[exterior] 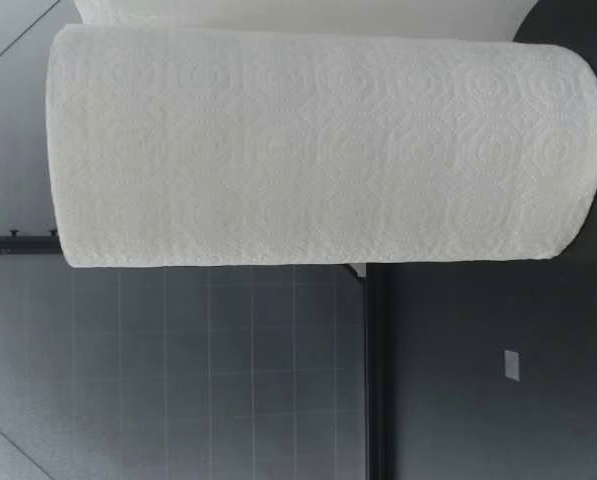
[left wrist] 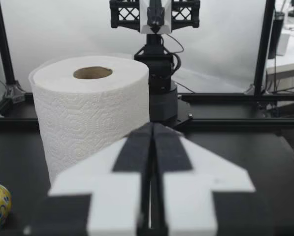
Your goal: Pick up a piece of paper towel and place it on the spilled liquid.
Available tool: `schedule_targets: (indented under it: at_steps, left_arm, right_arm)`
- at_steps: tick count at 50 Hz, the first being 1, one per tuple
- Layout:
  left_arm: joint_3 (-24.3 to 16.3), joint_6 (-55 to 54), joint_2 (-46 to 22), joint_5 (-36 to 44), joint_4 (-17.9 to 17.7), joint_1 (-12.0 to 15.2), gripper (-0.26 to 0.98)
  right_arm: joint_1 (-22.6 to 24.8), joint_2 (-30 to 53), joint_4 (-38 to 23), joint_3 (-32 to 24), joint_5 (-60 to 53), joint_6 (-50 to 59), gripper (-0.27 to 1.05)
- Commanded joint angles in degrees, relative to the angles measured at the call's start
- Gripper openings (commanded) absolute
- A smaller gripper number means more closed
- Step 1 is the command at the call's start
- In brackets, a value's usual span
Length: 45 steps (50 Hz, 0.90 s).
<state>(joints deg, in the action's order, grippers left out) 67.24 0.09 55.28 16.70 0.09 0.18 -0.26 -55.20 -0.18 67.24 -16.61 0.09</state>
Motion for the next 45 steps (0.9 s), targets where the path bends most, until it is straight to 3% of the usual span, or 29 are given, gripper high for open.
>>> schedule_targets:
  at_steps: [1, 5, 17, 30, 36, 45]
  left_arm:
    - [-2.0, 0.4, -1.3, 1.6, 0.0, 0.4, 0.12]
    - [-3.7, 0.4, -3.2, 2.2, 0.0, 0.6, 0.10]
    - [-12.0, 0.1, -13.6, 2.0, -0.9, 2.1, 0.10]
    - [-27.5, 0.8, -29.6, -7.7, -0.8, 6.7, 0.10]
    - [-32.5, 0.7, -33.9, -11.6, -0.1, 7.6, 0.10]
    - [-37.6, 0.8, -38.7, -16.2, 0.2, 8.8, 0.10]
  right_arm:
    - [-0.3, -0.1, 0.0, -0.6, 0.0, -0.1, 0.03]
    - [-0.3, -0.3, 0.0, -1.5, 3.9, -0.1, 0.02]
    - [-2.1, 0.6, -1.8, -11.7, 35.2, -0.1, 0.02]
    - [-0.9, 3.7, -18.7, -21.8, 63.7, 7.9, 0.02]
    - [6.5, 6.1, -30.1, -22.3, 71.4, 16.3, 0.02]
    - [26.5, 11.7, -52.0, -21.8, 89.3, 41.2, 0.02]
